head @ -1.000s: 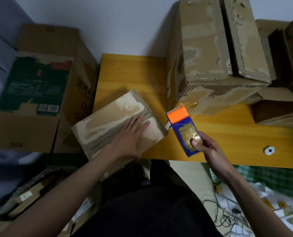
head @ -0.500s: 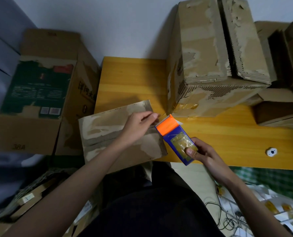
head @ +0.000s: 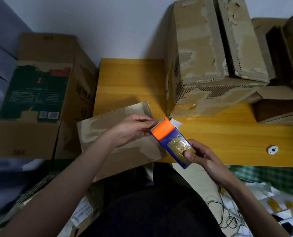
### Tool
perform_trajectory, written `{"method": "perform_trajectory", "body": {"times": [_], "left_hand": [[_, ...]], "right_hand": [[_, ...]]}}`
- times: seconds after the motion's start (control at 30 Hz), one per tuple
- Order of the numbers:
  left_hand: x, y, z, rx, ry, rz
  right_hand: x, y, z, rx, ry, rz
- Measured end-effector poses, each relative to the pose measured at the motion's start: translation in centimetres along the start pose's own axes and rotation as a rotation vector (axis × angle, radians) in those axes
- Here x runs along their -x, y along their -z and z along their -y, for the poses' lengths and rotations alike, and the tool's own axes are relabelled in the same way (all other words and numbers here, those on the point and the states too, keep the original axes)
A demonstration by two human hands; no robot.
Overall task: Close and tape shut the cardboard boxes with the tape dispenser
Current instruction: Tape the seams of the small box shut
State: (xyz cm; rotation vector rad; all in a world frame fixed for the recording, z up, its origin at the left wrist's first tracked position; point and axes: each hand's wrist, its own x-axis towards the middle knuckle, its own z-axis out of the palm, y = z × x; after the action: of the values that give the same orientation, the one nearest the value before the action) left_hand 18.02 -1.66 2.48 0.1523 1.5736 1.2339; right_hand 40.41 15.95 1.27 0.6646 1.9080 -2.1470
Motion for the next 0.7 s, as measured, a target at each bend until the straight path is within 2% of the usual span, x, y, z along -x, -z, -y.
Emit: {"method": "perform_trajectory", "body": {"times": [0.1, 0.27, 0.4, 0.5, 0.7], "left_hand": [[-0.3, 0.1, -0.2, -0.077, 0.01, -0.029], [-1.2, -0.6, -0.2, -0.126, -0.003, -0.173], [-2.7, -0.6, -0.4, -0.275, -0.044, -0.26], [-4.1, -0.1, -1.1, -0.339, -0.06, -0.253], [-7.8, 4.9, -3.0, -0.352, -0.161, -0.396]], "right_hand": [[0.1, 0.0, 0.4, -0.002, -0.002, 0.015], [0.1, -0.5, 1.1, -0.012, -0.012, -0.018], [-0.4, -2.0, 1.8, -0.075, -0.06, -0.116], [-0.7, -3.2, 1.9, -0.094, -0.031, -0.204], [-0.3, -3.9, 1.3, -0.053, -0.055, -0.343]]}}
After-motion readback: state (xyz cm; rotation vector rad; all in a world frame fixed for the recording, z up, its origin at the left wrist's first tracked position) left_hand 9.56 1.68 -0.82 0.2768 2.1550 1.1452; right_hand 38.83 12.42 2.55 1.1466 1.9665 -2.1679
